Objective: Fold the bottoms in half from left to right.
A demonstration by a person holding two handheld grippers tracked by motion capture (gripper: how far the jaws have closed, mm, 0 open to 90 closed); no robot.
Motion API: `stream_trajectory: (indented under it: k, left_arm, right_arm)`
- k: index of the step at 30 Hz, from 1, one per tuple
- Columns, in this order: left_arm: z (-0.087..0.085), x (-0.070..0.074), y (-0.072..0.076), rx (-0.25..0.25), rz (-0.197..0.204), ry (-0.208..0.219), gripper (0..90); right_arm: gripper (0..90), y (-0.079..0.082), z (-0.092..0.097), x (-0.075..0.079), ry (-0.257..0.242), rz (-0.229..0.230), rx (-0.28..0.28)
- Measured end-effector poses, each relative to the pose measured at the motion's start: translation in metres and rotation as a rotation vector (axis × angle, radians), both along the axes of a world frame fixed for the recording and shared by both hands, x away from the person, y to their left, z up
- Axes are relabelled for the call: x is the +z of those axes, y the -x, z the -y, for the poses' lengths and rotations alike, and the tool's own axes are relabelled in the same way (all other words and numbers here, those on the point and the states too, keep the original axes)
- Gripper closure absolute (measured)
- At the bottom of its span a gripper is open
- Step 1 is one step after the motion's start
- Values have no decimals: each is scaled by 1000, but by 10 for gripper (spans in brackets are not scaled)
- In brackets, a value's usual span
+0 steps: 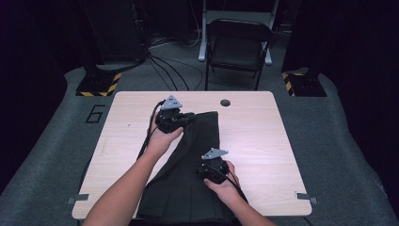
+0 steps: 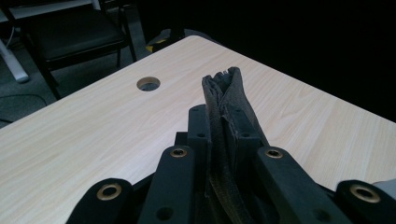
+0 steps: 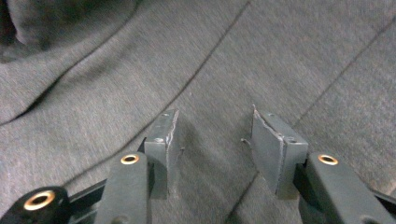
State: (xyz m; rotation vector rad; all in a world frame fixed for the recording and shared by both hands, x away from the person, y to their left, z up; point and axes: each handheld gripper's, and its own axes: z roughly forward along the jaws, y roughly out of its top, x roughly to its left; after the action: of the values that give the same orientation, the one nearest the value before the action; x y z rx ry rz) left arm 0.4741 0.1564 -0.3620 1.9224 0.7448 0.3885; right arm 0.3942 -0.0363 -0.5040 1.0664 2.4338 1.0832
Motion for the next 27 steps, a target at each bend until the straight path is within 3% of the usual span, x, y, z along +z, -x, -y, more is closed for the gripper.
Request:
stream_trajectory:
  k: [6,11,18,23,25,27]
  left_arm:
    - [0,8,-1,-16,16,10,819]
    - [-2,11,0,-46,19,-1,819]
    - [-9,13,-1,-97,9,-27,818]
    - [-17,15,1,-123,5,-25,817]
    - [-20,16,2,-129,3,-14,817]
    - [-23,16,4,-141,-2,-4,817]
  right_arm:
    - [522,-14,10,-5,18,-7,-45]
    - [552,-26,22,-8,-14,-38,-90]
    - [558,-36,23,-6,35,-28,-76]
    - [530,-33,20,-4,44,-23,-81]
    - [527,-28,18,1,27,-26,-86]
    - [524,-22,16,5,0,-18,-55]
